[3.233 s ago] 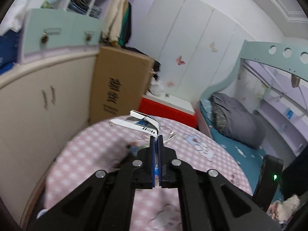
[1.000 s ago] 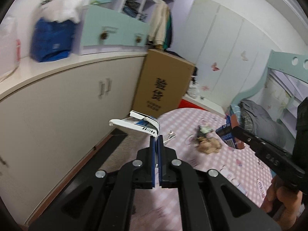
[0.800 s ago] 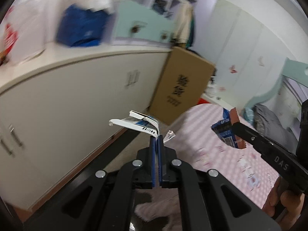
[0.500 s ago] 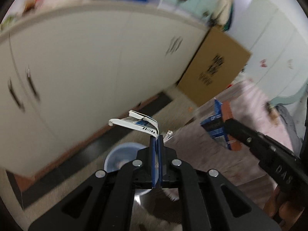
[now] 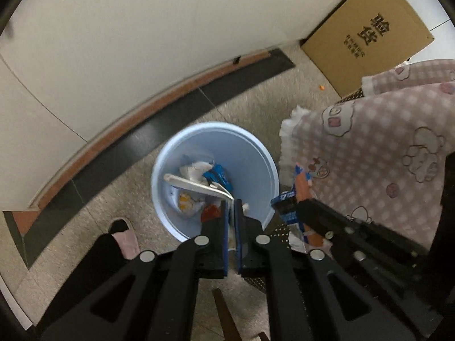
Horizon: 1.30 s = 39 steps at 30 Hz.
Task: Collect trash
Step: 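Carry the white box and snack wrapper over the bin with both tools, then open the left tool to drop the white box while the right tool releases the wrapper, then move both open tools back over the table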
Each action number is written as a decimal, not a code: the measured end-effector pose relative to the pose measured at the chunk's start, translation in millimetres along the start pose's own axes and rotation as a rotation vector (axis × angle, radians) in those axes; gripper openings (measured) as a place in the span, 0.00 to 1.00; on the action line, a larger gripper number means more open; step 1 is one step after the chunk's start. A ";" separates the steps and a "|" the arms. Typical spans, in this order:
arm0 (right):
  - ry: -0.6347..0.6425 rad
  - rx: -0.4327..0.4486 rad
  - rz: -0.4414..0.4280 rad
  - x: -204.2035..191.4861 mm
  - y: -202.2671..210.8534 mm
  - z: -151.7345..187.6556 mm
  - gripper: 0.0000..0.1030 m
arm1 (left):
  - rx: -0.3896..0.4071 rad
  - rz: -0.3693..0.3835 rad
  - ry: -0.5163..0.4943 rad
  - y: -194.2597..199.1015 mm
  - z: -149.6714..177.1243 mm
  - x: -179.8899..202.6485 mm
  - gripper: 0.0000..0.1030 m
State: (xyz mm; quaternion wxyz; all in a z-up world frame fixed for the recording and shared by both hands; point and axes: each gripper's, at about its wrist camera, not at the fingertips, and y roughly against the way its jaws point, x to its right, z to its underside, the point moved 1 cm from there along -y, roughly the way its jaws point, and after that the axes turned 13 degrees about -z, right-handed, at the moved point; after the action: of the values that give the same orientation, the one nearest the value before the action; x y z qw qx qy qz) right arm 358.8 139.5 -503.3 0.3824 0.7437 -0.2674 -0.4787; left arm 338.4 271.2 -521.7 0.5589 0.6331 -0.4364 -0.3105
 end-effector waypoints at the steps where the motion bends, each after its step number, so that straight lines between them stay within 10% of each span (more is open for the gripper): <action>1: -0.011 -0.004 0.000 6.3 -2.8 1.7 0.04 | -0.007 0.002 -0.004 -4.0 -0.8 3.5 0.05; 10: -0.045 -0.008 0.004 28.6 -6.3 5.1 0.04 | -0.020 -0.049 0.003 -18.3 0.0 5.4 0.54; 27: -0.031 -0.005 -0.021 7.6 -11.4 -0.7 0.06 | 0.067 -0.221 0.028 7.3 2.1 -27.5 0.66; 39: 0.007 0.068 0.022 -7.8 14.7 -6.2 0.32 | 0.111 -0.249 0.071 31.2 8.3 -44.0 0.66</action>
State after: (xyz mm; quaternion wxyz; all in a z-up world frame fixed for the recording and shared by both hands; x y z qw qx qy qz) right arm 361.0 139.1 -485.7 0.3629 0.7549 -0.2906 -0.4626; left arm 305.8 307.3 -496.9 0.4953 0.7228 -0.3508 -0.3304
